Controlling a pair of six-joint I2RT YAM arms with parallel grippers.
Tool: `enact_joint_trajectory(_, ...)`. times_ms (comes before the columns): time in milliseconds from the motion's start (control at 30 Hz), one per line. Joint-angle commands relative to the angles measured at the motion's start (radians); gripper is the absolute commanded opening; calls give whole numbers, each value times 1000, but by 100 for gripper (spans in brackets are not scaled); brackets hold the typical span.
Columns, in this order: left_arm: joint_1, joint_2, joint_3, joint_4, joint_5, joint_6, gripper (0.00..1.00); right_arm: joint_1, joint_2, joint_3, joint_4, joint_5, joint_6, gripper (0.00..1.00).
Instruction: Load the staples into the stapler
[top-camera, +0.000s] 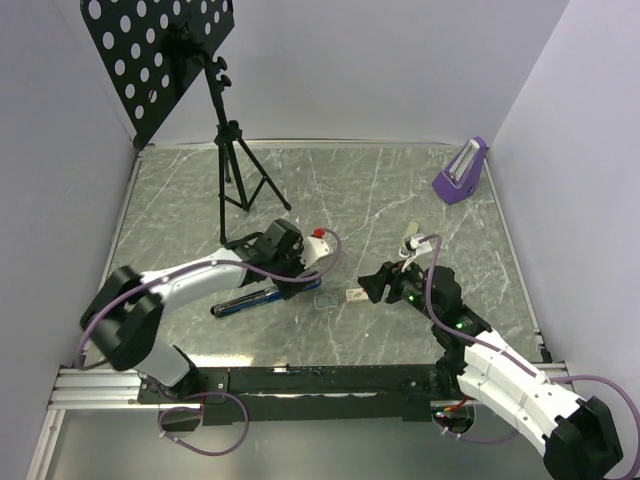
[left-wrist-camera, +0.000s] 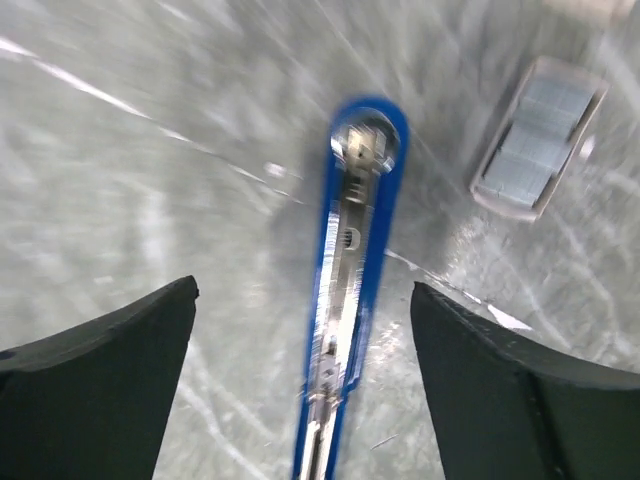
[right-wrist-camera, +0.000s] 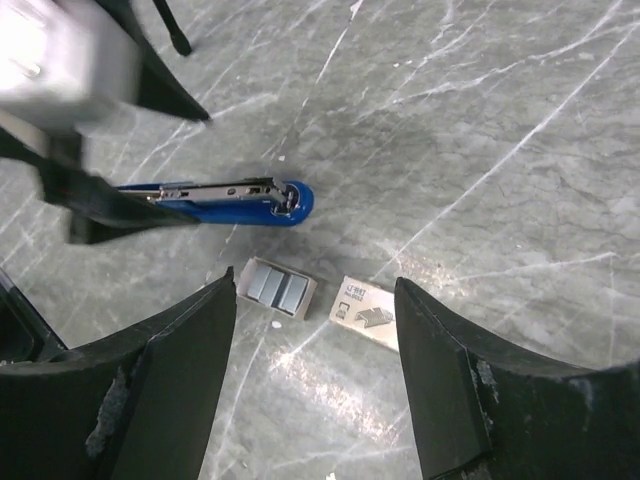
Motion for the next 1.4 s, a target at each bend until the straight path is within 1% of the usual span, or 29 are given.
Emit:
enact_joint_trajectory(0,-4,-136,5,66,-48,-58,93,3,-20,84,-100,-8,-47,73)
enact_joint_trajectory(67,-4,-183,10,75,-48,-84,96,1,-12,93,-108,-5,-62,75)
enact_joint_trajectory(133,-2,-230,11,91,-49,-124,99,3,11,106,-114,-8,-76,79)
enact_joint_trajectory(200,-4,-262,7,109,-48,-168,99,3,44,127,-131,-17,-88,82)
enact_joint_trajectory(267,-2,-307,13,120,-86,-200,99,5,69,153,-143,-32,-100,86)
enact_joint_trajectory(367,-4,-376,17,129,-154,-286,99,6,122,190,-151,-76,-140,87)
enact_joint_trajectory(400,-2,-396,14,129,-180,-336,99,3,159,202,-154,-86,-154,87)
enact_joint_trajectory(467,-1,-463,-1,121,-270,-398,99,9,202,242,-155,-113,-203,88)
enact_joint_trajectory(500,1,-513,-6,112,-340,-456,97,11,252,258,-155,-142,-221,88)
enact_joint_trajectory(567,5,-572,-44,108,-387,-492,97,26,309,319,-188,-169,-287,88)
enact_joint_trajectory(600,7,-603,-61,109,-408,-513,97,35,369,345,-203,-181,-312,88)
enact_joint_trajectory(633,7,-667,-91,114,-443,-518,97,44,400,400,-230,-184,-362,88)
enact_joint_trajectory(700,8,-760,-124,138,-486,-526,97,66,493,455,-255,-213,-442,89)
enact_joint_trajectory(733,7,-791,-151,153,-537,-523,97,72,526,510,-272,-222,-465,89)
enact_joint_trajectory(767,13,-819,-163,167,-554,-515,97,84,594,541,-284,-230,-485,89)
enact_joint_trajectory(833,18,-883,-176,187,-598,-489,97,95,662,633,-312,-248,-539,89)
enact_joint_trajectory(867,25,-902,-180,198,-644,-481,97,101,729,662,-329,-255,-553,89)
enact_joint_trajectory(900,31,-934,-188,219,-658,-474,97,112,763,692,-339,-261,-576,89)
enact_joint_trajectory(933,39,-946,-199,224,-667,-477,97,116,796,750,-353,-271,-587,89)
enact_joint_trajectory(1000,68,-980,-206,223,-660,-504,97,135,889,802,-387,-278,-620,88)
enact_joint_trajectory(1100,113,-1009,-220,229,-603,-530,97,170,1006,937,-459,-273,-680,86)
enact_joint_trajectory(1200,160,-1022,-223,238,-553,-549,97,199,1107,1035,-546,-281,-744,84)
enact_joint_trajectory(1300,208,-1028,-223,241,-508,-562,97,236,1187,1113,-623,-287,-797,81)
enact_joint_trajectory(1367,238,-1029,-226,244,-484,-572,97,256,1227,1135,-643,-276,-814,80)
